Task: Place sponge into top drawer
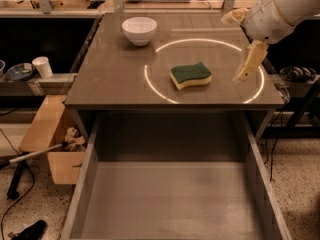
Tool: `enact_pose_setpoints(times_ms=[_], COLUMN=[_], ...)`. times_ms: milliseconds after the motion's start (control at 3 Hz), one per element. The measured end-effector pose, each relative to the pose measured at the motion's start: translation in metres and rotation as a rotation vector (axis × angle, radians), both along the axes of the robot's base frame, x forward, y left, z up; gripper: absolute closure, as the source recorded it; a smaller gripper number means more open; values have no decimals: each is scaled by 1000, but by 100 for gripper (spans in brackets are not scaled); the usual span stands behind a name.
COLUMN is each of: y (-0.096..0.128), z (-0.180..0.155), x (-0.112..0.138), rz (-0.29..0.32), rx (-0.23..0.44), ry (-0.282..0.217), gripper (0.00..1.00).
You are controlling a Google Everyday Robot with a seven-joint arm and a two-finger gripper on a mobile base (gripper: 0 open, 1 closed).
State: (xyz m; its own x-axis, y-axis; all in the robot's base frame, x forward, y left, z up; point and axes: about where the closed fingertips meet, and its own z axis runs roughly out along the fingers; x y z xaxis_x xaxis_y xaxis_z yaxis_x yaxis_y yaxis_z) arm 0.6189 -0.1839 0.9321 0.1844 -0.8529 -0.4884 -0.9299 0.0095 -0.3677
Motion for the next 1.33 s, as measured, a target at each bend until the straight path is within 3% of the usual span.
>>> enact_pose_setpoints(times_ms=[1000, 1333], y=[13, 29], z=[-4, -12], x=[12, 29], rz=[41, 85], rx=[-9, -4], ry=[27, 84], gripper=[0, 0])
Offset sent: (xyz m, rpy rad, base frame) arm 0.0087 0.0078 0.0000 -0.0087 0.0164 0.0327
